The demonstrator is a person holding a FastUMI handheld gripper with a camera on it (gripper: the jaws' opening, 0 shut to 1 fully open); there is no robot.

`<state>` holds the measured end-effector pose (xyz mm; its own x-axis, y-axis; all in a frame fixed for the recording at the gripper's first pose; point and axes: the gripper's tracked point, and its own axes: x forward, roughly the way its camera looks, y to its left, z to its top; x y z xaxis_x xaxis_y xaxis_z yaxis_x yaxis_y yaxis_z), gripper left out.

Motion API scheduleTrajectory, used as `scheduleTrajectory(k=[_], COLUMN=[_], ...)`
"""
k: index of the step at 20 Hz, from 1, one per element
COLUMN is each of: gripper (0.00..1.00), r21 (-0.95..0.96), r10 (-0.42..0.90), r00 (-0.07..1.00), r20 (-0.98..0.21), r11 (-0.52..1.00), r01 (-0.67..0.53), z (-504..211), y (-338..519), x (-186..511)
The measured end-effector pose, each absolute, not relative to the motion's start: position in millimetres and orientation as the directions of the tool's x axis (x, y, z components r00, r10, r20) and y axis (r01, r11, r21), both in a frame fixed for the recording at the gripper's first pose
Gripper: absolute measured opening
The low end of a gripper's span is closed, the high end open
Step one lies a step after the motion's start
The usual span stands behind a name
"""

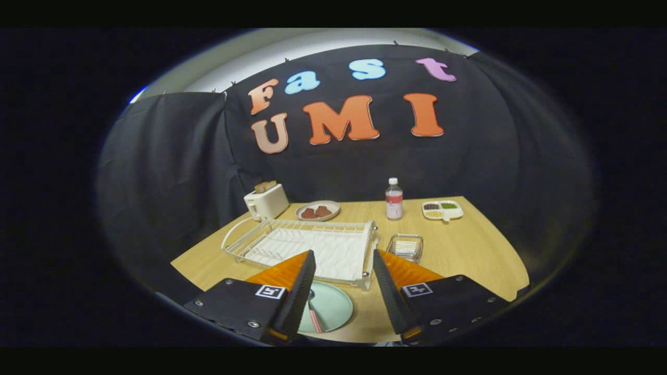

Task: Take the plate from the dish rack, then take the spoon from the basket and place it into the plate.

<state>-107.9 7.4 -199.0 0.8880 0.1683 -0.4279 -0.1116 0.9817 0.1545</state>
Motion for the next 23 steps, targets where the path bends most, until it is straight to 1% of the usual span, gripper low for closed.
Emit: scheduleTrajectory(k=[1,2,3,7,13,19,23], gripper=[0.74,0.77,0.82,0.92,0.96,0.97,0.97], r21=[0.154,0.158,0.162,0.152,0.120,0.104,0.102], r10=[0.161,0.155,0.151,0.122,0.088,0.068,0.048], r00=[0.905,0.920,0.933,0.963,0.980,0.987,0.988], r20=[-0.394,-0.359,-0.328,-0.240,-0.180,-0.144,-0.144], r11=[0.982,0.982,0.982,0.985,0.991,0.993,0.994], r01=[-0.108,-0.104,-0.101,-0.087,-0.067,-0.054,-0.033], z=[-184,-168,-154,-119,-88,-69,-67], y=[5,4,3,-12,-27,-35,-42], x=[-102,-96,-90,-74,-65,-62,-61])
